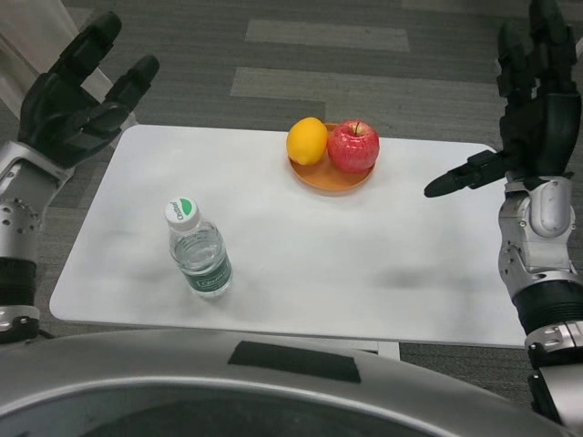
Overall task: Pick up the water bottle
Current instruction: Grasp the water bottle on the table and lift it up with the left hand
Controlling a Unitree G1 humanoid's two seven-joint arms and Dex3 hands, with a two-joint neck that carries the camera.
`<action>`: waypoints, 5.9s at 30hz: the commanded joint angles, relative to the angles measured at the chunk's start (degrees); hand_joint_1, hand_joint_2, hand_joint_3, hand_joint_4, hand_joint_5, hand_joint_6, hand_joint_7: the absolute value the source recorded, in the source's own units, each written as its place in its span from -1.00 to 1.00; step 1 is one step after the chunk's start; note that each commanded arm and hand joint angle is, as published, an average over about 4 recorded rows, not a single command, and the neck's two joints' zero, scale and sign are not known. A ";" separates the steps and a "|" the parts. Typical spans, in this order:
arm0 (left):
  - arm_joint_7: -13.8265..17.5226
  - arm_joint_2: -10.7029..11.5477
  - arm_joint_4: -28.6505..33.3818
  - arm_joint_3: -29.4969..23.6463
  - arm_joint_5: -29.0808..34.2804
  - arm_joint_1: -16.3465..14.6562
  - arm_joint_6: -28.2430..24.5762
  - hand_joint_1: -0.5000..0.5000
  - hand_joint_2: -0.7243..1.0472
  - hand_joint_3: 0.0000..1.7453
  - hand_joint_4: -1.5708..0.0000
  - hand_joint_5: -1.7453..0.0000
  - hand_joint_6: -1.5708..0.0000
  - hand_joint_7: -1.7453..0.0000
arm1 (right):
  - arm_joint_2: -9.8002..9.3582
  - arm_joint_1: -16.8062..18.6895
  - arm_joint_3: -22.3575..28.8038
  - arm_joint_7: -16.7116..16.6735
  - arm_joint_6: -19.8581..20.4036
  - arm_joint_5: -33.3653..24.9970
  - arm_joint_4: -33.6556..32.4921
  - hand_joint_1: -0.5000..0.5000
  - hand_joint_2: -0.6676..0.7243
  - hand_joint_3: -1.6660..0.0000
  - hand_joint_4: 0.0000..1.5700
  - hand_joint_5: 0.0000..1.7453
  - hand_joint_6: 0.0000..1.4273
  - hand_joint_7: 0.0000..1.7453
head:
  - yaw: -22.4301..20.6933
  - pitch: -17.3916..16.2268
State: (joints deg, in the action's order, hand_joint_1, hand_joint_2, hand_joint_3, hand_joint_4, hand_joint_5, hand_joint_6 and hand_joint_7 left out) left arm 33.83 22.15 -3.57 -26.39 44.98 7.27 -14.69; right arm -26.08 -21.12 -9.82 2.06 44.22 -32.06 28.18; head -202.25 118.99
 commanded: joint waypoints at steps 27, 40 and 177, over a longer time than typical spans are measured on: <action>-4.32 12.59 1.42 13.20 -13.78 -10.28 8.56 -1.00 1.00 -0.82 1.00 0.26 1.00 0.84 | -0.84 -4.92 -3.76 -0.22 0.07 -0.81 5.90 -1.00 0.43 1.00 -1.00 -1.00 -1.00 -0.92 | 1.68 6.12; -12.65 21.36 -3.20 24.76 -21.56 -9.43 26.56 -1.00 1.00 -0.90 1.00 0.18 1.00 0.84 | -1.03 -5.77 -4.90 -0.22 0.07 -0.85 6.44 -1.00 0.41 1.00 -1.00 -1.00 -1.00 -0.92 | 0.26 5.44; -24.56 17.31 -30.18 88.35 11.93 12.68 60.31 -1.00 1.00 -0.70 -1.00 -1.00 -0.52 -0.40 | -1.69 0.73 -5.03 -0.26 0.03 -0.90 2.23 -1.00 0.36 1.00 -1.00 -1.00 -1.00 -0.92 | 1.60 1.84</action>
State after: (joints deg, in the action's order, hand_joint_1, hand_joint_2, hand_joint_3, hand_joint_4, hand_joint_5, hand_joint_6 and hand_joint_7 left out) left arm 8.28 39.67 -33.53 62.60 57.16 19.82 47.47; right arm -27.51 -20.56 -15.37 1.99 44.15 -32.45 31.03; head -200.64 120.90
